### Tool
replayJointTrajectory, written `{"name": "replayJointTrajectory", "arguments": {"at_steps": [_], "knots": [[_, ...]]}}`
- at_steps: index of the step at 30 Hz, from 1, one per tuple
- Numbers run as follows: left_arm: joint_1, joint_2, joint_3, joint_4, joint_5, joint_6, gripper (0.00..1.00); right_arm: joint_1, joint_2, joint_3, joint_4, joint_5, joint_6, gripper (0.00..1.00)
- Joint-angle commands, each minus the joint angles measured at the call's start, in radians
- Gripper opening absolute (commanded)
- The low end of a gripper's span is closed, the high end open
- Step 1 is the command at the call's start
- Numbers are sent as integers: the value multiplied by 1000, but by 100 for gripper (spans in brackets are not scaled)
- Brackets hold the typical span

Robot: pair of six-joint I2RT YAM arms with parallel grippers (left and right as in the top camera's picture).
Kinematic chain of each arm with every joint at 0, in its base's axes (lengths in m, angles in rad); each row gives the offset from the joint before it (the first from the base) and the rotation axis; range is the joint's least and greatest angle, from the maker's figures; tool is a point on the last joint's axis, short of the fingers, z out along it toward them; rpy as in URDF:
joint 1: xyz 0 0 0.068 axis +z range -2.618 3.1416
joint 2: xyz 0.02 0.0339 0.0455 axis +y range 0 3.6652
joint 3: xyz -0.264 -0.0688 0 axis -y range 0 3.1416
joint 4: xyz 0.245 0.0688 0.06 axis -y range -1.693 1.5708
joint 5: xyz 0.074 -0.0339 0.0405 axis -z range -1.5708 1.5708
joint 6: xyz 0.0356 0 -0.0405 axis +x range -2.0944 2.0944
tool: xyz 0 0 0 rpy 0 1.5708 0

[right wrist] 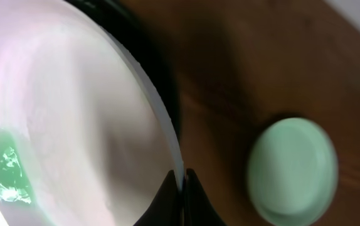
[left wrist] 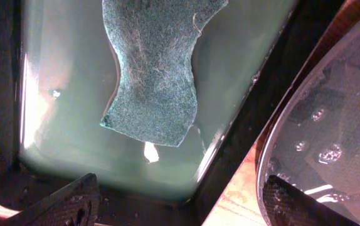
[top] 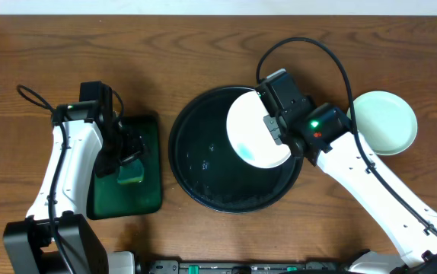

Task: Clean dirty plates on tray and stack at the side
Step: 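Grip the white plate rim with the right gripper and lift it, then carry the white plate right toward the plate stack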

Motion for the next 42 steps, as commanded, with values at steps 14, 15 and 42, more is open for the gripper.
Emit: {"name": "replayJointTrajectory", "arguments": {"at_steps": [14,15,42], "knots": [[-2,-6,-9,-3,-2,6,84,158,-21,47,-27,543,-208,1],[-2,-6,-9,-3,-2,6,84,175,-21,47,-19,572,-232,1],[-2,-6,-11,-3,-2,6,84,391,3,47,293,979,-736,1]]}}
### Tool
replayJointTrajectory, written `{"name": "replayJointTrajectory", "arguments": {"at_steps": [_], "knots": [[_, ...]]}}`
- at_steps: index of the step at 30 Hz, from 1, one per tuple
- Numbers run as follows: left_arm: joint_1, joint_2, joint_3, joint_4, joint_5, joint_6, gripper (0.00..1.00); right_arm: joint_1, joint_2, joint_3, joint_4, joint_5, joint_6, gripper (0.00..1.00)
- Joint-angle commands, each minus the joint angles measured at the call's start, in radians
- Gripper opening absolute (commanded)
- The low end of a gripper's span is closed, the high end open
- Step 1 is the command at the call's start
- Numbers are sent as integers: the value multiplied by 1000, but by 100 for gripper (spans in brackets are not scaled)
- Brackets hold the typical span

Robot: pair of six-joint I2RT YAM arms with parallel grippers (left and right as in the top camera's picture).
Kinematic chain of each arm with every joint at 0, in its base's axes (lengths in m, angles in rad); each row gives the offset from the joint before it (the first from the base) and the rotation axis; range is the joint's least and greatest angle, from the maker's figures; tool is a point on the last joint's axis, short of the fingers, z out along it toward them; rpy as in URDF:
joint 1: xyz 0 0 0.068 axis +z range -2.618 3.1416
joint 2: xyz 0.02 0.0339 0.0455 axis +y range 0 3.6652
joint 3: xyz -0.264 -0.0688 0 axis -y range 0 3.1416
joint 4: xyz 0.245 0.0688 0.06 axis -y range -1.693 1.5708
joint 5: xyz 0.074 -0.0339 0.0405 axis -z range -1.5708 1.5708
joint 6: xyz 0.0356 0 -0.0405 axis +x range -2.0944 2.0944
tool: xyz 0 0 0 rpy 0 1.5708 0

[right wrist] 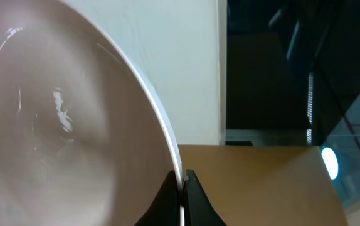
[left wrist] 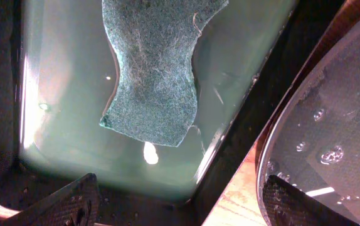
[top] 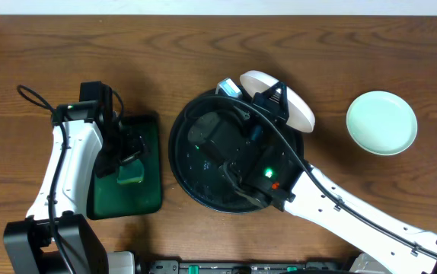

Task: Clean dirty plates on tray and stack at the side
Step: 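Carry the white plate right toward the plate stack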

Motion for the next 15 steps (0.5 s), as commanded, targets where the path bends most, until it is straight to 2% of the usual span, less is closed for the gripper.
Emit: {"name": "replayJointTrajectory", "arguments": {"at_steps": [1,15], "knots": [[-2,-5,-10,-3,-2,6,84,12,1,25,8,61,-46,1],[-2,-6,-10,-3,-2,6,84,13,1,25,29,51,-28,1]]}}
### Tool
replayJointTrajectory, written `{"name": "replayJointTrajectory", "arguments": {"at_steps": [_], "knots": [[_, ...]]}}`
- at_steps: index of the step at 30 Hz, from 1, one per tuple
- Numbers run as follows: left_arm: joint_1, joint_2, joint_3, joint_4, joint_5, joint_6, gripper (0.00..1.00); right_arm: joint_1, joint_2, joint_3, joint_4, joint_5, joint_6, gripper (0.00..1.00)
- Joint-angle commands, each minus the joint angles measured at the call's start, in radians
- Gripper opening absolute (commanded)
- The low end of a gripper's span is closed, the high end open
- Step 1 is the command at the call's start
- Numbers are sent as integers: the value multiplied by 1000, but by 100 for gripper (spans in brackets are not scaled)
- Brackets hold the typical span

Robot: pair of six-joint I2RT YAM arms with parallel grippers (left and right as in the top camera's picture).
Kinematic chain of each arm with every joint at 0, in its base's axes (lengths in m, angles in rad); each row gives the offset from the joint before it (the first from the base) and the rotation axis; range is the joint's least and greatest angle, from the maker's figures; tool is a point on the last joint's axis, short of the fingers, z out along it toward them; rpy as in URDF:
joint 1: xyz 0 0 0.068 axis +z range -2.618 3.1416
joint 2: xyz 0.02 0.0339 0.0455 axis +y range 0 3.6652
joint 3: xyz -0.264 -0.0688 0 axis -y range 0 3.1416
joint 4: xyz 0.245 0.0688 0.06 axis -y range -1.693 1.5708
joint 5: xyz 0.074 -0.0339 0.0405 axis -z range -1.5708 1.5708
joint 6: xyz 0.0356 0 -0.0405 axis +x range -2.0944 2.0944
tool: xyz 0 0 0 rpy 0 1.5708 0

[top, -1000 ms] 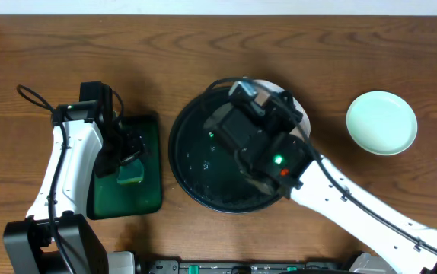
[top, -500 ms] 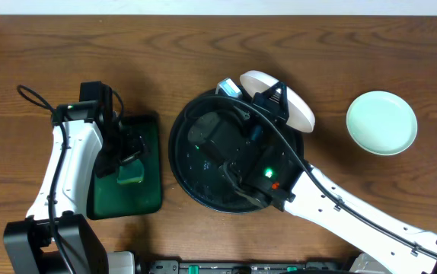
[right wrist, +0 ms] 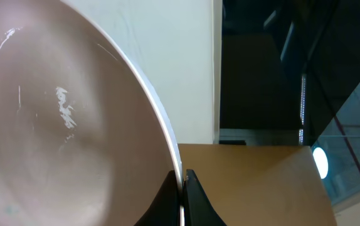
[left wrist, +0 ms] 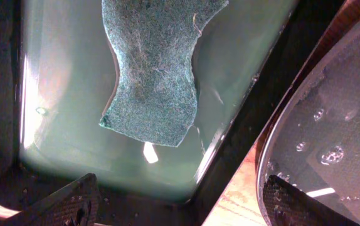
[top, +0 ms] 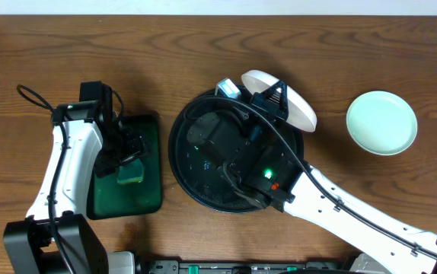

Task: Clean dirty plates on tray and stack at the side
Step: 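Carry the white plate right toward the plate stack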

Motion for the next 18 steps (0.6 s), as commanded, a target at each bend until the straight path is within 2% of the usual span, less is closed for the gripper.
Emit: {"name": "replayJointTrajectory", "arguments": {"at_steps": [1,5,12,15,18], "knots": [[-2,-6,-10,-2,-2,6,84,6,1,25,12,13,34,1],[-2,-5,-10,-2,-2,6,84,6,1,25,-32,-149,240,1],[-2,-6,-10,-3,-2,6,84,-50,1,25,-201,-629,712,1],[-2,-6,-10,-3,-2,6,84,-101,1,25,-209,-730,769,1],[-2,-6,-10,-3,-2,6,84,-150,1,25,-224,-650,785,1]]}}
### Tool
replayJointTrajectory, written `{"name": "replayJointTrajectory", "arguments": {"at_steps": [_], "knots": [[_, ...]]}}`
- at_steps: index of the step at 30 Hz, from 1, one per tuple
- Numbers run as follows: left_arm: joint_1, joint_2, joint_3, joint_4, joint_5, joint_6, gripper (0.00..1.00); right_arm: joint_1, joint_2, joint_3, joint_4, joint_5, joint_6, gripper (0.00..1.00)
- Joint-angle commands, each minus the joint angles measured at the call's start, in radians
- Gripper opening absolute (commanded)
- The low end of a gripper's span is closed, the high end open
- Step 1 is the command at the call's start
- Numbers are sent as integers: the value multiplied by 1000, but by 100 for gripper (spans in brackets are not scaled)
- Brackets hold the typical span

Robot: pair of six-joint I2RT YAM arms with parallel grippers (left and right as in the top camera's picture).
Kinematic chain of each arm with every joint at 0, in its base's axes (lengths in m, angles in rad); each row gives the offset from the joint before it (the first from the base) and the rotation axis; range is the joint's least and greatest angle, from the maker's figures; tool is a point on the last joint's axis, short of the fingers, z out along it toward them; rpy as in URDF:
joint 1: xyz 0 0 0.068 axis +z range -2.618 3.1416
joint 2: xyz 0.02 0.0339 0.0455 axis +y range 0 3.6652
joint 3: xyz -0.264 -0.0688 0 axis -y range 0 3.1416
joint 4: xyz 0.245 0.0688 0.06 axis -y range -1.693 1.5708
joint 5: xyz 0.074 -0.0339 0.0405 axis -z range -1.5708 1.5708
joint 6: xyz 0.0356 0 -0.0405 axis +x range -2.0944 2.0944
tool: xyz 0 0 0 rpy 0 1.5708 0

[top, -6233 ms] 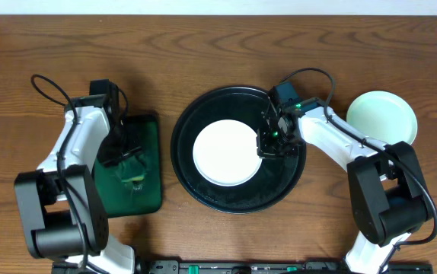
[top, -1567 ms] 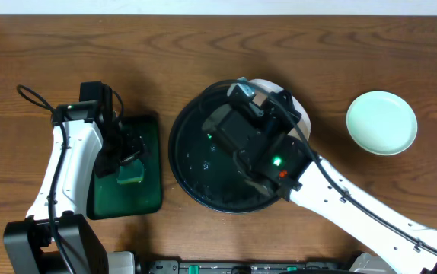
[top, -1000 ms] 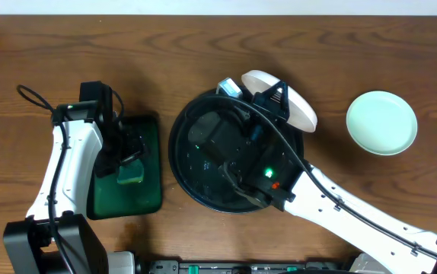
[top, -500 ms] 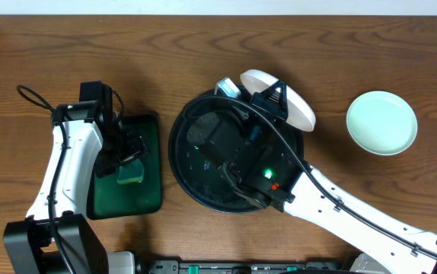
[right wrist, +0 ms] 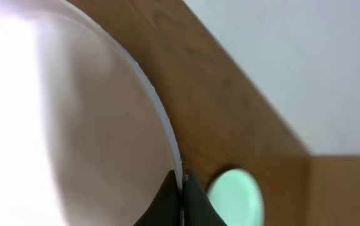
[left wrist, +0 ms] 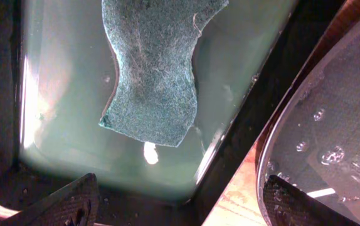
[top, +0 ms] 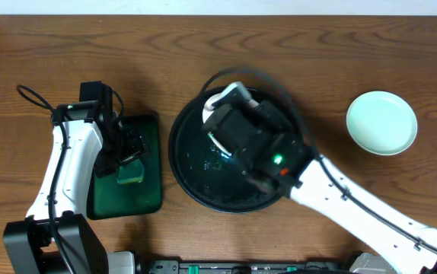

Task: Clean dirty plates on tray and stack at the side
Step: 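Carry the white plate right toward the plate stack, then lower the white plate onto the stack and open the right gripper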

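My right gripper (right wrist: 181, 186) is shut on the rim of a white plate (right wrist: 67, 125), which fills the left of the right wrist view. Overhead, the right arm covers the far part of the round black tray (top: 192, 183), and only slivers of the white plate (top: 220, 97) show at its edge. A pale green plate (top: 381, 122) lies on the table at the right; this green plate (right wrist: 233, 196) also shows past the fingers. My left gripper (left wrist: 180, 207) hangs open over the green water tray (left wrist: 67, 107), above the dark green sponge (left wrist: 152, 69).
The rectangular green tray (top: 148, 199) sits left of the round tray, nearly touching it. The left arm (top: 70, 164) runs along its left side. A wall borders the table's far edge. Water drops dot the round tray's floor (left wrist: 330, 125).
My right arm has swung left. The white plate has gone from the round tray's far right rim to over its far left part. The wrist camera now sees table instead of wall.
First my right gripper held the white plate tilted over the right half of the round tray, a green smear on it. Then it held the plate at the tray's far rim, facing the wall. Now it is over the tray's far left. The left arm stayed still.
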Motion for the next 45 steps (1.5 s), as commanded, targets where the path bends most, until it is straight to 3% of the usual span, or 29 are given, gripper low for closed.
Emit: {"name": "replayJointTrajectory", "arguments": {"at_steps": [1,7,10,16,21,34,45], "knots": [[-2,-5,-10,-3,-2,6,84,-63,1,21,-16,-13,142,1],[-2,-6,-10,-3,-2,6,84,-156,3,21,-130,154,130,1],[-2,-6,-10,-2,-2,6,84,-227,3,21,-172,-91,168,1],[-2,-6,-10,-2,-2,6,84,-474,24,-18,-181,-542,478,1],[-2,-6,-10,-3,-2,7,84,-683,40,-72,-158,-727,531,1],[-2,-5,-10,-3,-2,7,84,-1210,50,-104,-164,-824,528,1],[-2,-5,-10,-2,-2,7,84,-1462,183,-106,-177,-823,549,1]]}}
